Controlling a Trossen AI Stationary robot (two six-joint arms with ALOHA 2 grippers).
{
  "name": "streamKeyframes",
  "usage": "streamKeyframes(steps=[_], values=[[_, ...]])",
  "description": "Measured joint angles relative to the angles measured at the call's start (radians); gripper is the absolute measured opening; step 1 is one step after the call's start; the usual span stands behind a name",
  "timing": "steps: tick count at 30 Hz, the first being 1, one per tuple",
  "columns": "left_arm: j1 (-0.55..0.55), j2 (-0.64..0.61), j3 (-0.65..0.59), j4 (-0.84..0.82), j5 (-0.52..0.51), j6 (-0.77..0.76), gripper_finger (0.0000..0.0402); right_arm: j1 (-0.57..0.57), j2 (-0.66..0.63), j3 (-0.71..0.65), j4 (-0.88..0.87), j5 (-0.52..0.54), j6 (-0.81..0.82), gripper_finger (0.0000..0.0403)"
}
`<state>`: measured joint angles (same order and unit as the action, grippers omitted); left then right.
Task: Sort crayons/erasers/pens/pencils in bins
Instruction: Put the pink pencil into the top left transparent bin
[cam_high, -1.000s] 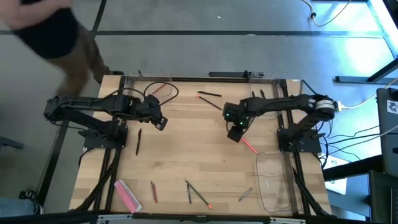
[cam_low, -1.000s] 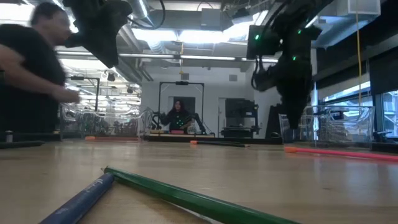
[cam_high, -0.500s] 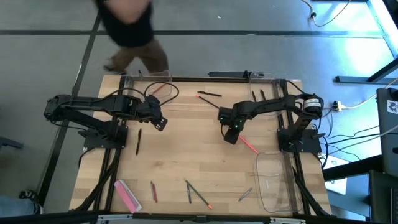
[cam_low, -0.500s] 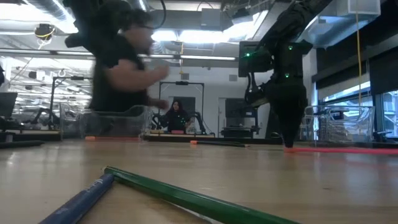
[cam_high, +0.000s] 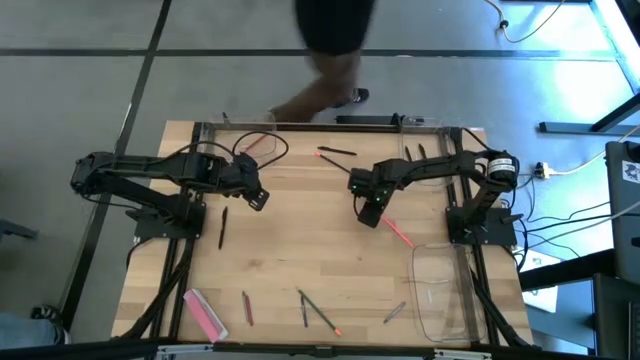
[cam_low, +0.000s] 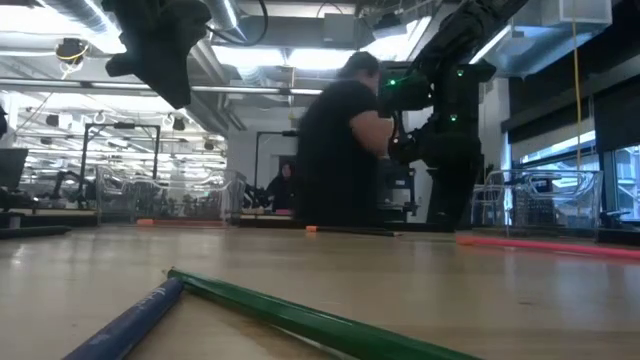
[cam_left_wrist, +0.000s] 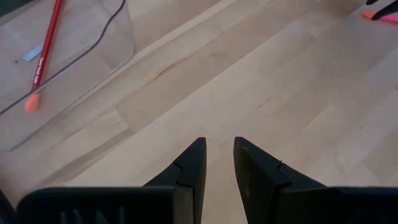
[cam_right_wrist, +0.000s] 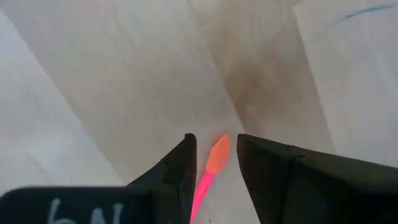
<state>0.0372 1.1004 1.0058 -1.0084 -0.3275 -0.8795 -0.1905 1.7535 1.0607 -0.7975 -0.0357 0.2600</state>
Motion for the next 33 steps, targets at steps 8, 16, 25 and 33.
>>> streamKeyframes(steps=[8, 16, 25, 33], values=[[0.000, 0.000, 0.000, 0.000, 0.000, 0.000, 0.0074, -0.004, 0.000, -0.018, -0.020, 0.008, 0.008, 0.0118], [0.000, 0.000, 0.000, 0.000, 0.000, 0.001, 0.0074, -0.010, -0.002, -0.087, 0.051, 0.002, -0.011, 0.0118], [0.000, 0.000, 0.000, 0.000, 0.000, 0.001, 0.0074, -0.010, -0.005, -0.100, 0.078, 0.004, -0.037, 0.0118], [0.000, 0.000, 0.000, 0.000, 0.000, 0.001, 0.0074, -0.010, -0.005, -0.101, 0.086, 0.007, -0.122, 0.0109]])
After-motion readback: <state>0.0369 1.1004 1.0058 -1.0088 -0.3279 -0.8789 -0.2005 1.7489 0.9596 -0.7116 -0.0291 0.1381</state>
